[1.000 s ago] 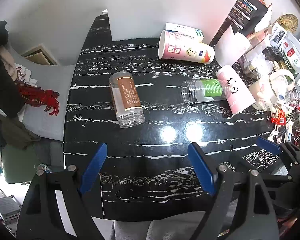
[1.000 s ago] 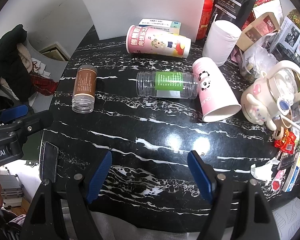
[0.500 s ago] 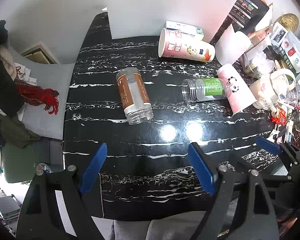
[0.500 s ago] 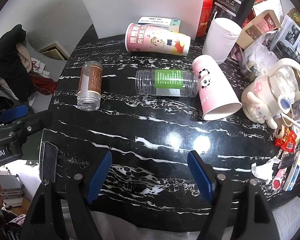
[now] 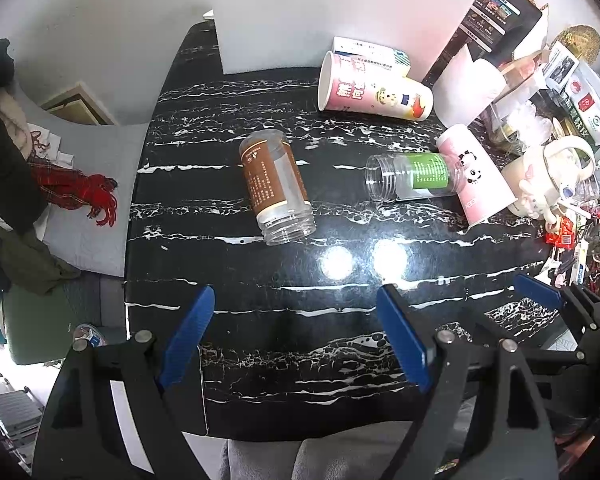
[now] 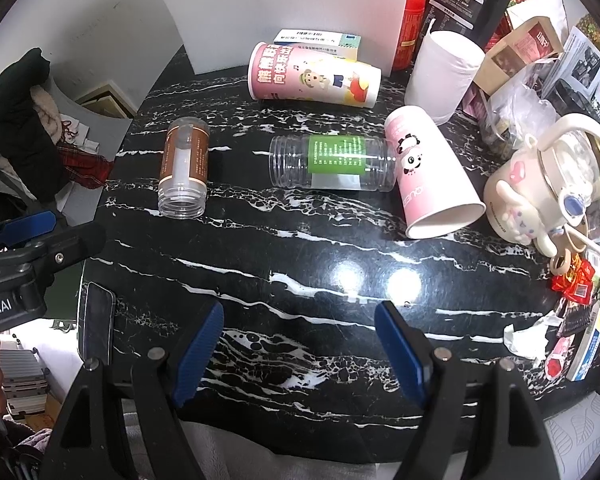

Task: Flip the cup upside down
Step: 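Move the left tool toward the brown-labelled clear jar lying on its side, then close the left gripper around the middle of the brown-labelled jar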

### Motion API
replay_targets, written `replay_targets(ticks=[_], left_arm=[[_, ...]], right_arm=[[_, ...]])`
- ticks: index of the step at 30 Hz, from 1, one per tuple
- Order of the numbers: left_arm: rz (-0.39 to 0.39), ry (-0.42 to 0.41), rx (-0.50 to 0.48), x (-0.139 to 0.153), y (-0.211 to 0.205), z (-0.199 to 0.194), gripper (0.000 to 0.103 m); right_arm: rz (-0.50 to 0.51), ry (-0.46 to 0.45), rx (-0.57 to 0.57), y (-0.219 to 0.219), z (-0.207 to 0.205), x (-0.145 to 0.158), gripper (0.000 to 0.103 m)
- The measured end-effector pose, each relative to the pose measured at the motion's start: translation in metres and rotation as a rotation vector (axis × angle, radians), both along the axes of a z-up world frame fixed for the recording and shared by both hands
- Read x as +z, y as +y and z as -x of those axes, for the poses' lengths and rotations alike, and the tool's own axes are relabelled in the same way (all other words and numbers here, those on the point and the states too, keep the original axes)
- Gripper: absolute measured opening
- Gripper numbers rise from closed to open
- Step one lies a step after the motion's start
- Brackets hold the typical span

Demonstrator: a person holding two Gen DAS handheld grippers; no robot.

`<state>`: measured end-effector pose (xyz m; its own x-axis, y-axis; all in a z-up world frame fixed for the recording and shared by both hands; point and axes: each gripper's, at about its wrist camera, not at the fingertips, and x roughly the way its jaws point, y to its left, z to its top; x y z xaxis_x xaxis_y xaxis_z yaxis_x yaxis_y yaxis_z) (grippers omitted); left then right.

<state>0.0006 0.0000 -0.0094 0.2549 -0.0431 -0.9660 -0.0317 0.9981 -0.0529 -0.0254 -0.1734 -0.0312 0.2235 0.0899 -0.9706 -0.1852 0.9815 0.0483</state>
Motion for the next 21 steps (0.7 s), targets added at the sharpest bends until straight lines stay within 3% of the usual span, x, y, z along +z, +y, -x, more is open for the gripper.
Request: replay_targets(ticks=[21], left_arm=[[0.010,0.100,0.004,-0.033,0.006,-0.037,0.082]], right_arm=[[0.002,0.086,0.000,0.002,-0.021,-0.026,0.078]])
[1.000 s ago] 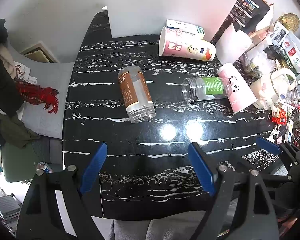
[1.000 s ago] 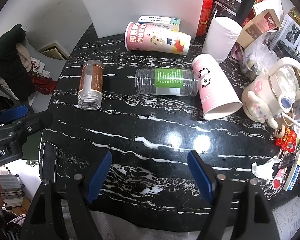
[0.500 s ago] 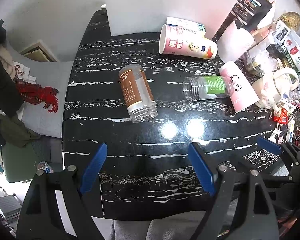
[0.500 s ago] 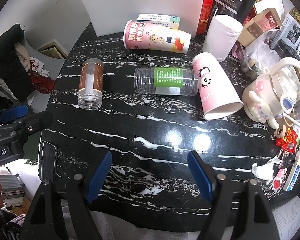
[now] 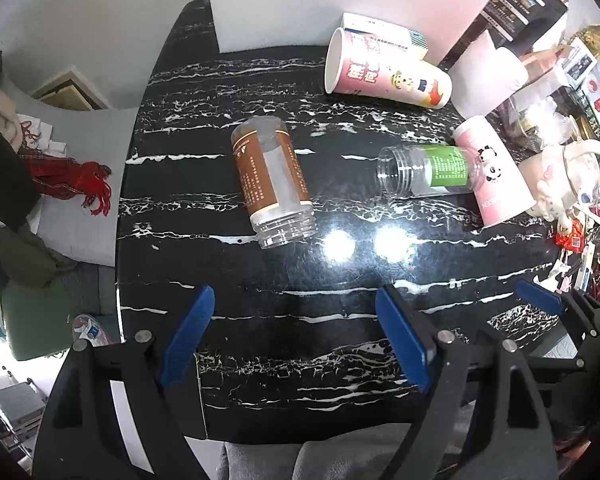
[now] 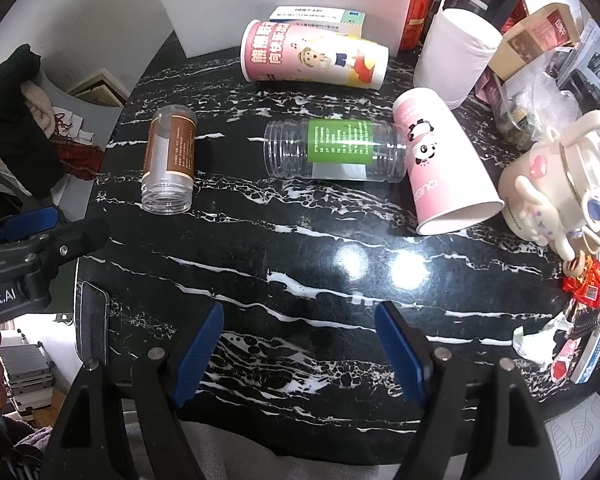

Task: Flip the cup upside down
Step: 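Close the left gripper around the middle of the brown-labelled jar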

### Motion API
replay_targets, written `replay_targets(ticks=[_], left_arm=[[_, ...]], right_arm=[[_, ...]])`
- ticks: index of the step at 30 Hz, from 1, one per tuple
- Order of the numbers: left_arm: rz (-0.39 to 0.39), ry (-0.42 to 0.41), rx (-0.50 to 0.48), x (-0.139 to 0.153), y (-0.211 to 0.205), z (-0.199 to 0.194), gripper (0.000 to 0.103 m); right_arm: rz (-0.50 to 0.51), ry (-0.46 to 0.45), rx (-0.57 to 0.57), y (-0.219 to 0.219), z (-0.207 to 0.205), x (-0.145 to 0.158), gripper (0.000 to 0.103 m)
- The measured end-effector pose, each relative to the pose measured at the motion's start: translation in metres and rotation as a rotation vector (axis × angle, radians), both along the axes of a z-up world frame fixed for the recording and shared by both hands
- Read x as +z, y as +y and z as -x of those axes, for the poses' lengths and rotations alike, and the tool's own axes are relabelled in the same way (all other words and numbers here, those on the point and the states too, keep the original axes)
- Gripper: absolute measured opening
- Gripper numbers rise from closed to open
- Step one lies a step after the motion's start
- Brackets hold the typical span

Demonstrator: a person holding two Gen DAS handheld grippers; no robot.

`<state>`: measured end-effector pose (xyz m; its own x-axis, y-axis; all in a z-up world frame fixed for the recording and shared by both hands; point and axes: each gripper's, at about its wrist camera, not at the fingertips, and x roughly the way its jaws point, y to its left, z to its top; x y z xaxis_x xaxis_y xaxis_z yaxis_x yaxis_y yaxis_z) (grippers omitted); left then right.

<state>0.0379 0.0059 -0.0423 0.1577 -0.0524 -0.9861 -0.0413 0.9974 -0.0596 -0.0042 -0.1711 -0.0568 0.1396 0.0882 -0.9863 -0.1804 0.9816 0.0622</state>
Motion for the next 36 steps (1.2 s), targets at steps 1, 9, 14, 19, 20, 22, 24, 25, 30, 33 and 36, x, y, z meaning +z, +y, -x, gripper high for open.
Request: replay_targets(ticks=[1,9,14,19,20,22,24,25,30,33,36], left_arm=[[0.003,0.006,0.003,-0.003,0.001,-0.003,0.082],[0.007,0.046,0.014,-0.027,0.007,-0.032,0.082],[-0.004,0.062,0.010,-0.042,0.008,-0.055,0.082],[-0.019,0.067,0.016,-0.057,0.011,-0.077,0.082],[-0.020,0.069,0.018,-0.061,0.012,-0.081,0.082],[-0.027,0.068,0.025,-0.066,0.014,-0.089,0.082],[-0.039,0.059,0.041,-0.073,0.016,-0.096,0.082],[-0.039,0.063,0.044,-0.077,0.016,-0.097,0.082],[-0.018,0.102,0.068,-0.097,0.020,-0.107,0.082],[-0.015,0.107,0.083,-0.107,0.021,-0.111,0.082],[-0.027,0.116,0.094,-0.116,0.020,-0.114,0.081]], right_arm=[[0.000,0.008,0.000,0.000,-0.002,-0.003,0.078],[-0.002,0.065,0.002,0.003,-0.019,-0.020,0.078],[-0.004,0.090,0.010,0.005,-0.032,-0.029,0.078],[0.000,0.116,0.024,0.008,-0.044,-0.039,0.078],[0.002,0.119,0.027,0.008,-0.046,-0.041,0.078],[0.004,0.128,0.029,0.009,-0.050,-0.044,0.078],[0.006,0.132,0.031,0.009,-0.053,-0.047,0.078],[0.009,0.135,0.031,0.009,-0.055,-0.049,0.078],[0.013,0.143,0.026,0.008,-0.060,-0.054,0.078],[0.017,0.147,0.023,0.007,-0.063,-0.056,0.078],[0.017,0.149,0.021,0.005,-0.064,-0.058,0.078]])
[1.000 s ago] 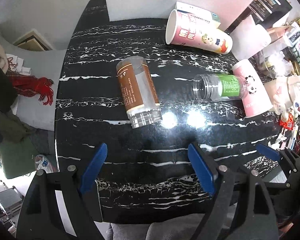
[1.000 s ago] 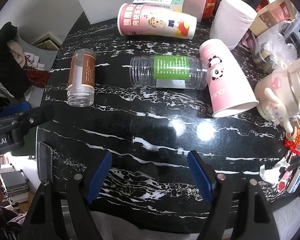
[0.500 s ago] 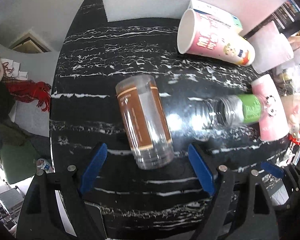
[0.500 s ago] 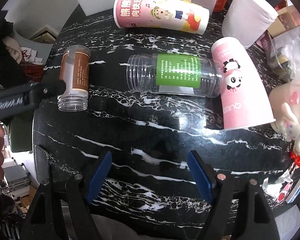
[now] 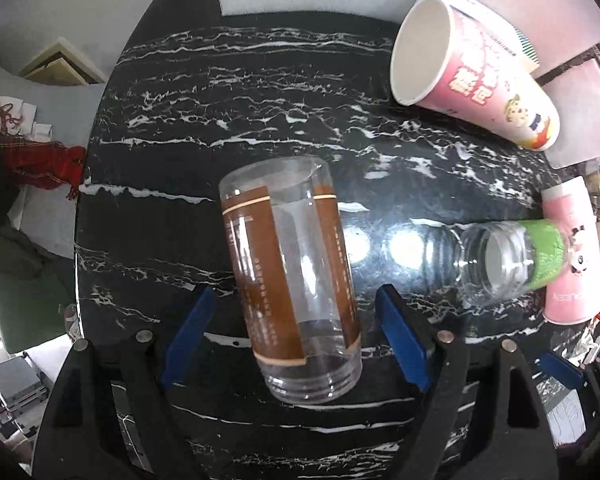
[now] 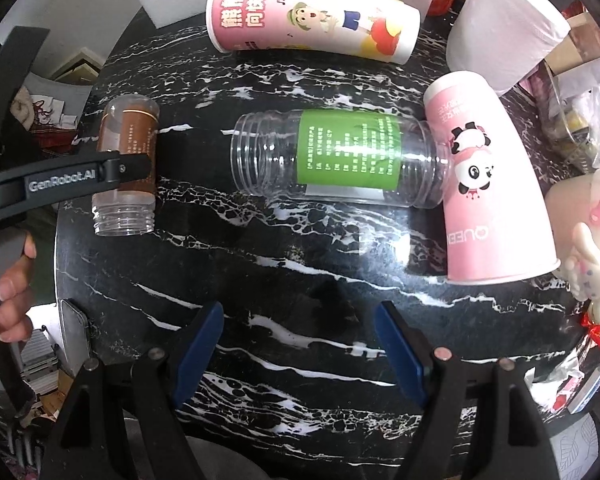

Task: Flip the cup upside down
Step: 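Close the left gripper around the middle of the brown-labelled jar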

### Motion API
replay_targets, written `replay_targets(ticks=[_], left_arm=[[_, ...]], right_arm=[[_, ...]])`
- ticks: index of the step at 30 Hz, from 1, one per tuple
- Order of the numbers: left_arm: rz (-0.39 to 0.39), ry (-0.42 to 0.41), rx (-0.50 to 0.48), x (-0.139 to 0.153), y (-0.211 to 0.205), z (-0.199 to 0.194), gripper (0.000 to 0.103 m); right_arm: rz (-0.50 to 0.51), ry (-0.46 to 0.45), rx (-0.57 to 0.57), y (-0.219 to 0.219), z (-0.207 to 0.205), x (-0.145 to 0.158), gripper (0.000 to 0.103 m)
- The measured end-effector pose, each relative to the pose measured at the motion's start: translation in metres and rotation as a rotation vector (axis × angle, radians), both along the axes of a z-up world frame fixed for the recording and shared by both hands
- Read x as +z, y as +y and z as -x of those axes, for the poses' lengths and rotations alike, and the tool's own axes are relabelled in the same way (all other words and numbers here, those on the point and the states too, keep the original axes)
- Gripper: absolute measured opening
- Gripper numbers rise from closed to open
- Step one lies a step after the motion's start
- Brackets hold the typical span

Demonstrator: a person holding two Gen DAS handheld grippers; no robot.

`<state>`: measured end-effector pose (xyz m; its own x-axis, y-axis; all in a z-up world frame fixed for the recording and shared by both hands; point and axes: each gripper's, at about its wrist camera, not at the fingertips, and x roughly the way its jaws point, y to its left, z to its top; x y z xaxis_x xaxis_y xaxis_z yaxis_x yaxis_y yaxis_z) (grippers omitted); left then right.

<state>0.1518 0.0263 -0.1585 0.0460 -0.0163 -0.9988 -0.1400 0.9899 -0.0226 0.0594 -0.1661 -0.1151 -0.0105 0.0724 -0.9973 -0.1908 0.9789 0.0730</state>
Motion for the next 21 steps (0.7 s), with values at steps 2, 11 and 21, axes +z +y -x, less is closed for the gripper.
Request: replay_targets(ticks=[2,11,21], left_arm=[[0.001,0.010,0.014,-0.005,0.001,-0.002,0.069],[0.029,-0.010,0.072,-0.012,0.012,0.000,0.060],[0.027,-0.037,0.038,0.014,0.004,0.036,0.060]], right_arm=[[0.002,0.001,0.001,0.000,0.000,-0.001,0.078],[0.006,-0.008,-0.018,-0.009,0.001,0.001,0.078],[-0.010,-0.052,-0.016,-0.007,0.015,0.017,0.078]])
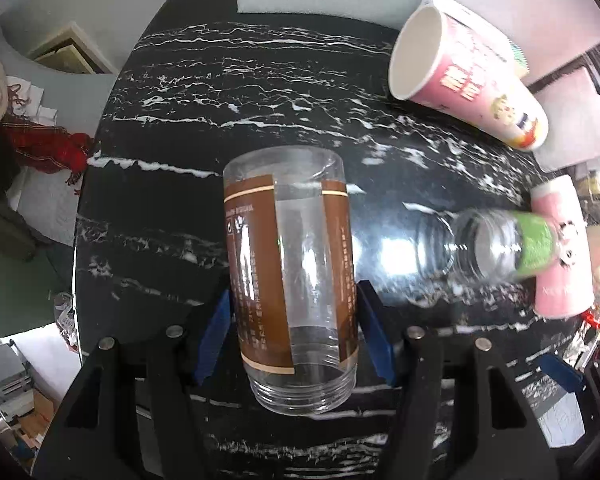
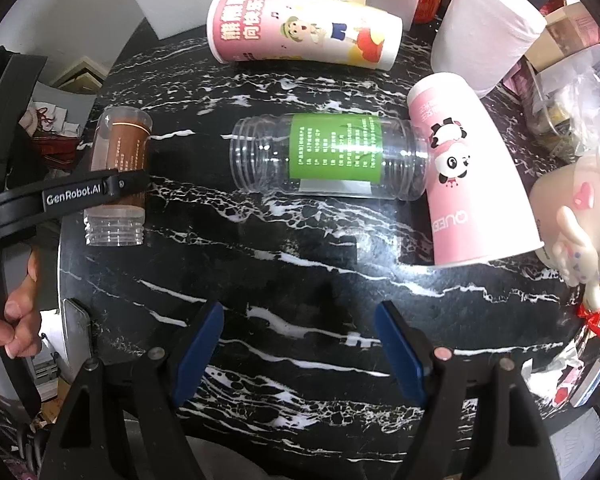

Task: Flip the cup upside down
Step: 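Close the left gripper around the middle of the brown-labelled jar, then lift the jar with the left gripper and swing it upright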

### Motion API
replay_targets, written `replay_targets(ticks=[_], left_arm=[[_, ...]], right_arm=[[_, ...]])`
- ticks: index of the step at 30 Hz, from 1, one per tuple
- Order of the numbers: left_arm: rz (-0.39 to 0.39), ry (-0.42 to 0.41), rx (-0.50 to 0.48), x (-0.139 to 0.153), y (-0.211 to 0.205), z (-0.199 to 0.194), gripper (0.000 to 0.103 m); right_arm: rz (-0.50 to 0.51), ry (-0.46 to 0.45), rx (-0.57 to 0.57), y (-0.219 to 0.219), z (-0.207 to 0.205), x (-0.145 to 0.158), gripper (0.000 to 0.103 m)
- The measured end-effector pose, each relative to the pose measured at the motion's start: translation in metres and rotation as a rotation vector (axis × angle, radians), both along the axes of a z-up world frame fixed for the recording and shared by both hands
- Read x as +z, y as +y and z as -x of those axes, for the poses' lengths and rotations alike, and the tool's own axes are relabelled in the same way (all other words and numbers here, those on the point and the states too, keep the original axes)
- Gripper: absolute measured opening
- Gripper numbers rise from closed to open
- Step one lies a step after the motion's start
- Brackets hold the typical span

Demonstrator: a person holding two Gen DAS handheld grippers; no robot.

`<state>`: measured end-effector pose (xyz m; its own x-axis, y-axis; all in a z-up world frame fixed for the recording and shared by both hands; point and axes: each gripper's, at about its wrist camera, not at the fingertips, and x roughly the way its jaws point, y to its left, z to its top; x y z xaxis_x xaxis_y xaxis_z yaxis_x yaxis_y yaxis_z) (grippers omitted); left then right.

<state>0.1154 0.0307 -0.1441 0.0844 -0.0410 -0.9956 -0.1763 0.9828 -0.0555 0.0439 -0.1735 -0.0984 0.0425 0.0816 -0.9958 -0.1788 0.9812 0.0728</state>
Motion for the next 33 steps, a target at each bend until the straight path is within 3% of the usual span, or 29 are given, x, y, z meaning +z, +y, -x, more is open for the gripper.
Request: replay_targets(ticks=[15,33], left_arm=[[-0.016,-0.030,-0.061,0.038,-0.029,0.089,0.060],[0.002,-0.019,-0.115,0.008,-0.096,0.121,0.060]], right_arm=[[-0.030,-0.065,-0.031,-0.012,0.064,0.027,0.078],[-0.015,-0.015,-0.068,-0.058,0.099,0.000,0.078]])
